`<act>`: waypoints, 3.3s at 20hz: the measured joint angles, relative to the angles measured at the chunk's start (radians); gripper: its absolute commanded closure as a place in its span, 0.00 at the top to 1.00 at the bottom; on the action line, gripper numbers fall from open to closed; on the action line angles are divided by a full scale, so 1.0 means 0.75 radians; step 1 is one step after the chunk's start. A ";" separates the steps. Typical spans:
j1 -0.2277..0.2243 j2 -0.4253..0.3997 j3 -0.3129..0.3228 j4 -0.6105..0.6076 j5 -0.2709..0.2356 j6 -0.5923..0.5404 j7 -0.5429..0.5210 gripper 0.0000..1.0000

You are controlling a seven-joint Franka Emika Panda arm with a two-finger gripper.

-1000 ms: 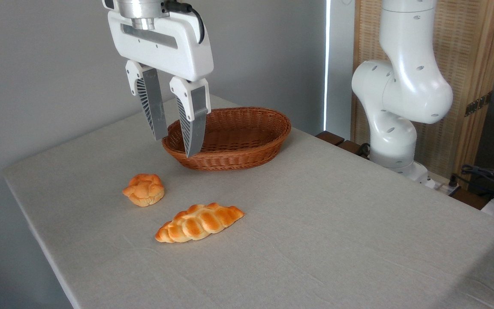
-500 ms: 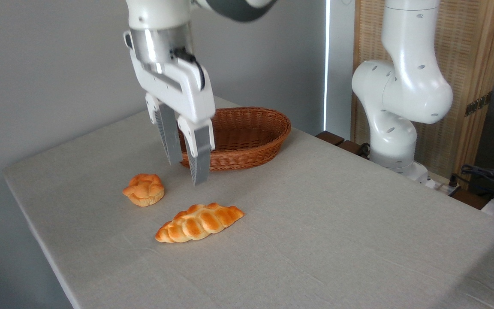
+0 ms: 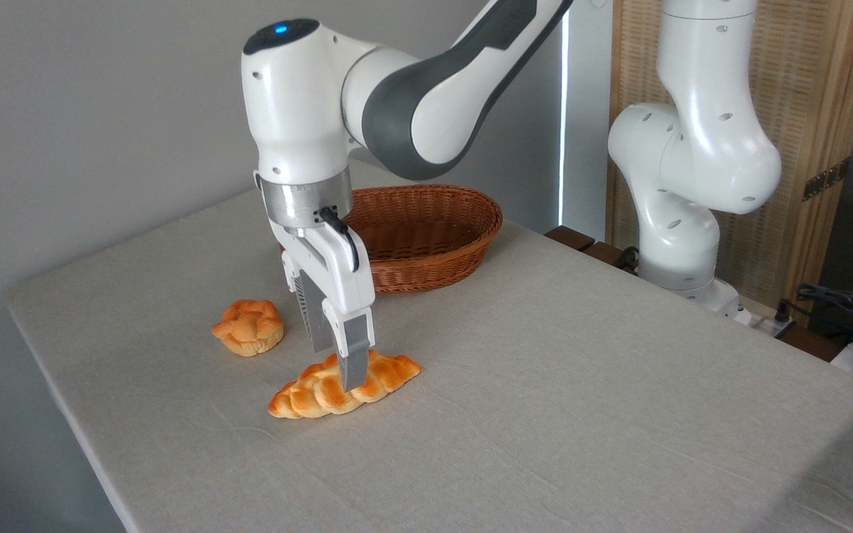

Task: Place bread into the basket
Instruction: 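Close the gripper on the middle of the braided loaf, then lift the braided loaf and carry it over the basket, then lower the braided loaf into the basket and open the gripper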

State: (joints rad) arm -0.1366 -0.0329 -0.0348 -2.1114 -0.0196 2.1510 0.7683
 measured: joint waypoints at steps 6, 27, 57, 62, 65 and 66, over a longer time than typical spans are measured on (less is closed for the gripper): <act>-0.003 0.014 0.000 -0.017 -0.018 0.011 0.042 1.00; -0.020 0.036 0.002 -0.098 -0.046 0.149 0.087 0.13; -0.491 -0.110 -0.187 -0.069 -0.280 -0.336 -0.201 1.00; -0.489 -0.122 -0.179 -0.028 -0.280 -0.423 -0.199 1.00; -0.486 -0.135 -0.148 0.042 -0.280 -0.543 -0.198 1.00; -0.485 -0.136 -0.139 0.054 -0.280 -0.558 -0.197 1.00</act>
State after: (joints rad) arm -0.5000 -0.1349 -0.1389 -2.0712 -0.2293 1.7324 0.6204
